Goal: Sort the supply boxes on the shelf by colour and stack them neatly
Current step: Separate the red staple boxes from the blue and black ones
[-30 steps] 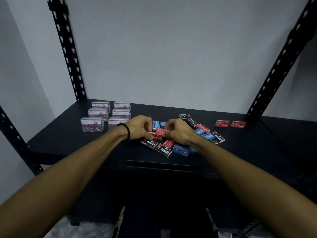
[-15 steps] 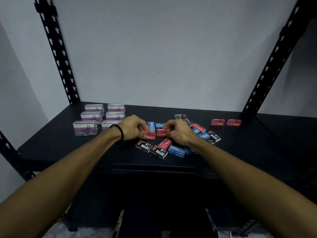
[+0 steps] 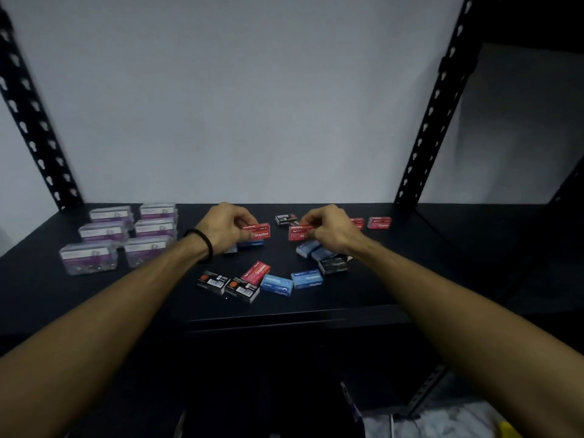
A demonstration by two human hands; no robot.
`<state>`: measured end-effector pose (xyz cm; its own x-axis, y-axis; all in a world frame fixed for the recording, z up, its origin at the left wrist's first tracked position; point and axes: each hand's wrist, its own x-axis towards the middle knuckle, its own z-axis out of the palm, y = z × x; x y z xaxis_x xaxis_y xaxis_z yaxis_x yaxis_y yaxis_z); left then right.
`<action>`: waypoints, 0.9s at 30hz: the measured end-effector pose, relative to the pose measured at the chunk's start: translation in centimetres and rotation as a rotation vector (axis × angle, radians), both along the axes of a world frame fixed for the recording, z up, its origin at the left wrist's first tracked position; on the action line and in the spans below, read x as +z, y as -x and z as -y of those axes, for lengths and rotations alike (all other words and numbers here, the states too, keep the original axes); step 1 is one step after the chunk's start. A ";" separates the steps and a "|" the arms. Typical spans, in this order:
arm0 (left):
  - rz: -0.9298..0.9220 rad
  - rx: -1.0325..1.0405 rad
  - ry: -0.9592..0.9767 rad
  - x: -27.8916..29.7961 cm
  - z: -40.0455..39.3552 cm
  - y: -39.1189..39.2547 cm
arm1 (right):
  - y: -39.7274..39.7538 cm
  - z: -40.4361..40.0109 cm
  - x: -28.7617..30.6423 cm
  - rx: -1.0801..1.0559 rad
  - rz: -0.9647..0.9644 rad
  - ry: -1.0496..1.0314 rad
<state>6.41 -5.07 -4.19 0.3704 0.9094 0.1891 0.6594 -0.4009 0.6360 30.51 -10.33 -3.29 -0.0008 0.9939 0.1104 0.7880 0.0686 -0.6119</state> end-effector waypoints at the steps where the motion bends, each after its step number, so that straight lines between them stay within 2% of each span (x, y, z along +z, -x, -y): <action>1: 0.005 -0.017 -0.004 0.1 -0.2 -1.0 | -1.1 0.2 0.2 -0.021 0.009 -0.002; 13: 0.058 -0.141 0.010 -0.3 0.2 -14.5 | -13.7 2.8 0.5 -0.283 0.065 -0.038; 17: 0.076 -0.177 -0.011 -0.7 0.5 -17.7 | -15.9 2.8 -0.3 -0.323 0.057 -0.012; 27: -0.035 -0.159 -0.007 -2.0 0.3 -21.8 | -18.4 1.4 -2.7 -0.331 0.068 0.033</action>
